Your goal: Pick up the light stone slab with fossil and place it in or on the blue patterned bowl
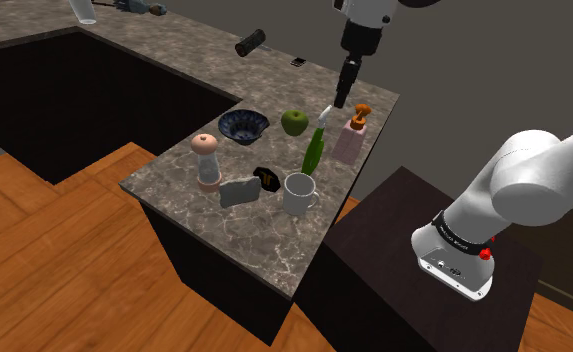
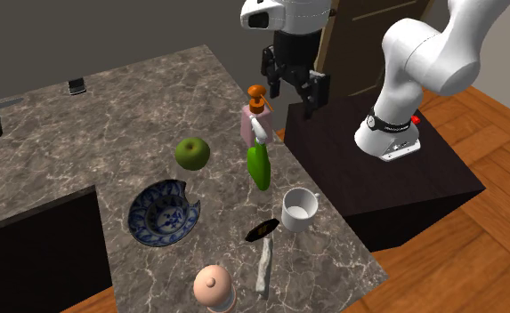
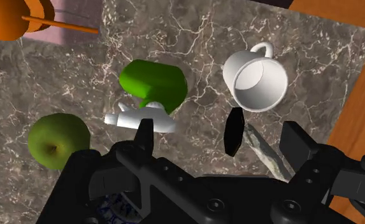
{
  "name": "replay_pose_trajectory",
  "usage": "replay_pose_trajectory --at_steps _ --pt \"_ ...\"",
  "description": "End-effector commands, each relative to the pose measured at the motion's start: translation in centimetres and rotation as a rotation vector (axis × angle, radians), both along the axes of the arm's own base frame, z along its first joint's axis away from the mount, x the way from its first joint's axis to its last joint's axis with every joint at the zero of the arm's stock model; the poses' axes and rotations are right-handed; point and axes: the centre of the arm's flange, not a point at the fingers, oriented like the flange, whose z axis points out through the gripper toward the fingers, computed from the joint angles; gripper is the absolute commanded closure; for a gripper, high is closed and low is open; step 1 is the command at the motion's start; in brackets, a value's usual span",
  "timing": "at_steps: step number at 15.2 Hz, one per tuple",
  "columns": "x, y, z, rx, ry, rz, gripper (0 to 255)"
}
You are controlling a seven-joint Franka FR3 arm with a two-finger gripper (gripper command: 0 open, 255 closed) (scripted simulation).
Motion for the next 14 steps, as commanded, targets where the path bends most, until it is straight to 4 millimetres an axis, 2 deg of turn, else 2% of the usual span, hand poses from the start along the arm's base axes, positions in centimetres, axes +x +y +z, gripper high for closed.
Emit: replay_pose_trajectory --at_steps 1,8,14 --pt "1.7 1.7 -1.7 -0.004 -0.003 0.059 0" --pt "5.5 8.0 -7.7 -0.02 -0.009 0.257 0" --pt "7.7 13.8 -12.8 -0.034 -0.015 0.427 0"
